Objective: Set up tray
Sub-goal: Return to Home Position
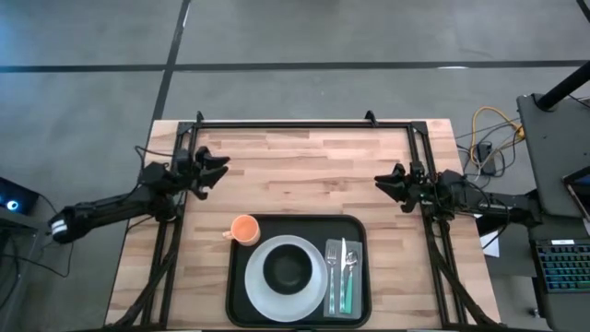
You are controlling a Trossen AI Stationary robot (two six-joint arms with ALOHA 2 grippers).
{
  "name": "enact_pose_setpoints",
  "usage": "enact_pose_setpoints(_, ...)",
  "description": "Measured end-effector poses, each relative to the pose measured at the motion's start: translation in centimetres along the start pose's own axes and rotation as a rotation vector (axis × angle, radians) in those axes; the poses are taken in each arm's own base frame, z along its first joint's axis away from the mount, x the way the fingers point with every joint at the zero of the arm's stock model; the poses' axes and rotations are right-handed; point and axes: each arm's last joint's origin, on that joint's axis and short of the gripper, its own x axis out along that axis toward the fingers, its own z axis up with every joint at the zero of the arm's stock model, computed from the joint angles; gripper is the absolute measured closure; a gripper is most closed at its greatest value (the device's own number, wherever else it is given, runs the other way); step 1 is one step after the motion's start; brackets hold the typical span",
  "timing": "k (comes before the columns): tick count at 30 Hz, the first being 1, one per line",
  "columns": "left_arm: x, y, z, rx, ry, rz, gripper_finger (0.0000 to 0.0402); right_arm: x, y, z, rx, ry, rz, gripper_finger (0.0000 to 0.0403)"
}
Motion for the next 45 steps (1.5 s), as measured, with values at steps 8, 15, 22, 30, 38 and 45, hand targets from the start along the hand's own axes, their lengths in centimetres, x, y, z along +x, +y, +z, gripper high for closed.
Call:
enact_pose_setpoints(8,0.1,0.1,-0.6,-0.012,0.050,0.010,0.0231,-0.1,0.0,0.0,0.000,-0.004,0.001,0.0245)
enact_pose_setpoints(15,-0.7,-0.4,-0.2,-0.010,0.029,-0.014,0.0231,-0.3,0.3,0.4,0.001,-0.042,0.029,0.0253)
enact_pose_setpoints(22,-2.1,-1.6,1.0,0.005,-0.090,-0.110,0.0231,-0.3,0.3,0.4,0.001,-0.040,0.027,0.0256)
enact_pose_setpoints(30,-2.4,-2.4,1.3,-0.011,-0.123,-0.190,0.0231,-0.3,0.3,0.4,0.001,-0.040,0.027,0.0254)
enact_pose_setpoints(38,-2.5,-3.8,0.6,-0.079,-0.050,-0.344,0.0231,-0.3,0.3,0.3,0.003,-0.034,0.035,0.0262)
enact_pose_setpoints(45,-2.5,-3.8,0.3,-0.084,-0.016,-0.340,0.0231,-0.3,0.3,0.3,0.003,-0.034,0.035,0.0257)
